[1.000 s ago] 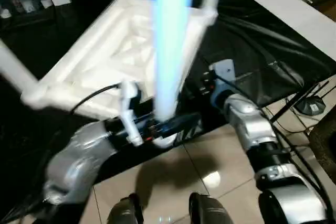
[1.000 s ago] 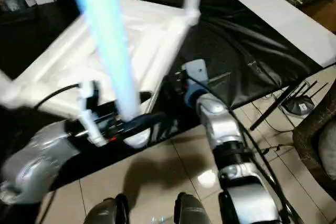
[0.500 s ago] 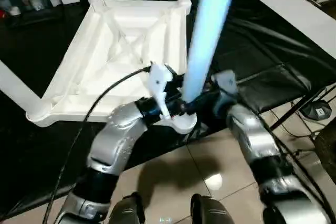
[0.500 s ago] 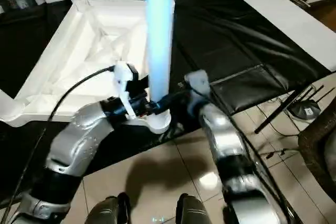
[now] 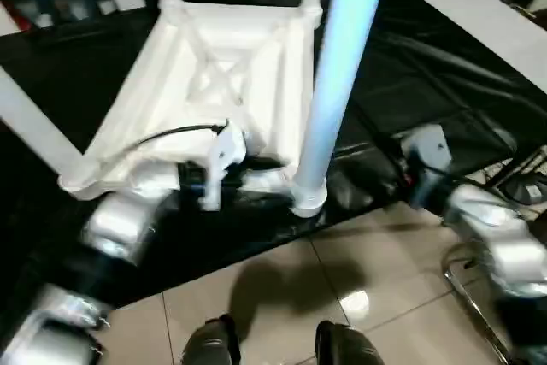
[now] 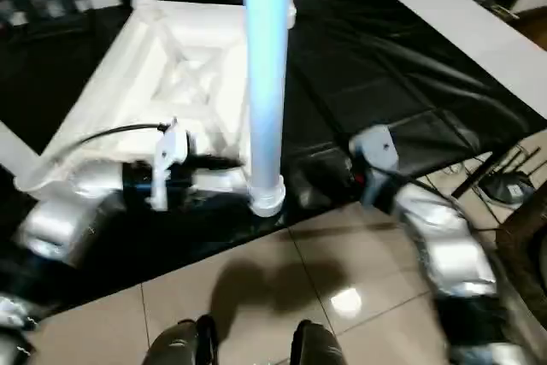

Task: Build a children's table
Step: Rotate table base

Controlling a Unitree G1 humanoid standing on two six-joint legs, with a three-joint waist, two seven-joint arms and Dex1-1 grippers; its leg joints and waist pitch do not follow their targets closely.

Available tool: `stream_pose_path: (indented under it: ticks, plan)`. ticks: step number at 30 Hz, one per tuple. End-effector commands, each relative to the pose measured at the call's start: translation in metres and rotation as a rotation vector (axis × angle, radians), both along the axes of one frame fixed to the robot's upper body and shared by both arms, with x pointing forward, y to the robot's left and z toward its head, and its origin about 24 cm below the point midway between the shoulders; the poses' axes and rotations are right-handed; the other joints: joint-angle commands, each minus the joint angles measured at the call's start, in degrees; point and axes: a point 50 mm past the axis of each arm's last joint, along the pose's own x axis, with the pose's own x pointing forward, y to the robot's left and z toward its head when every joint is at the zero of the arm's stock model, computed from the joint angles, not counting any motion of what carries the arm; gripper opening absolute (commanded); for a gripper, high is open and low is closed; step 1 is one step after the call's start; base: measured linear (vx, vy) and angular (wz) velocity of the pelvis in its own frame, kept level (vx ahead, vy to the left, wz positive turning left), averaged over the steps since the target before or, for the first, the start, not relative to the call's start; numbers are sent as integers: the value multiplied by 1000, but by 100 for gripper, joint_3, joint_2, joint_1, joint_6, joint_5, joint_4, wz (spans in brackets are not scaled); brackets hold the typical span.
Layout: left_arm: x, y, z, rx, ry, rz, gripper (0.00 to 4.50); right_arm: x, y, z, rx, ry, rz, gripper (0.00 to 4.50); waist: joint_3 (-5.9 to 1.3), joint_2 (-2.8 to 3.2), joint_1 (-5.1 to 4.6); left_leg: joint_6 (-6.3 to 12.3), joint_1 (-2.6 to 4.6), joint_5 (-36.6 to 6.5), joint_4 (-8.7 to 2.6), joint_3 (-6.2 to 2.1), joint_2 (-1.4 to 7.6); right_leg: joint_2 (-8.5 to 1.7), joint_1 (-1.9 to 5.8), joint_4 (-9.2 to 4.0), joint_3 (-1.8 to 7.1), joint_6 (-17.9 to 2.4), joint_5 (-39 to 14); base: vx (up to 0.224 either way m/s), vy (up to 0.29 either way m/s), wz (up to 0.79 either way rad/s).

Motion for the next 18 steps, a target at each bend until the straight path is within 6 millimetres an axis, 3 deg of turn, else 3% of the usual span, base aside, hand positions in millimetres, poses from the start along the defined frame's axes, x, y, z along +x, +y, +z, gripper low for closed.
stream_pose_path:
  ticks: [1,4,6,12,18]
  plan:
    - [4,-2,-1,64,-17,-48,317,-10,4,5,-18,21,107,450,-605,-52,-1,337,262,-1369,-372,-86,166,-217,298,-442,211,-1171,-1424,0,0,0]
    - [10,0,0,98,-10,-87,300,-19,5,8,-25,51,186,450,-616,-67,19,406,207,-1269,-368,-98,170,-246,337,-415,196,-1335,-1248,0,0,0]
    - [13,0,1,109,-12,-94,281,-22,6,8,-24,66,220,450,-615,-70,23,435,212,-1293,-356,-97,178,-266,324,-414,191,-1407,-1287,0,0,0]
    - [26,-3,2,159,-20,-138,234,-34,11,9,-32,143,340,450,-600,-86,32,485,205,-1336,-349,-98,163,-250,324,-465,186,-1324,-1503,0,0,0]
    - [28,-4,0,174,-17,-152,188,-36,9,10,-43,152,343,450,-613,-87,43,501,203,-1257,-342,-101,175,-270,327,-438,178,-1447,-1359,0,0,0]
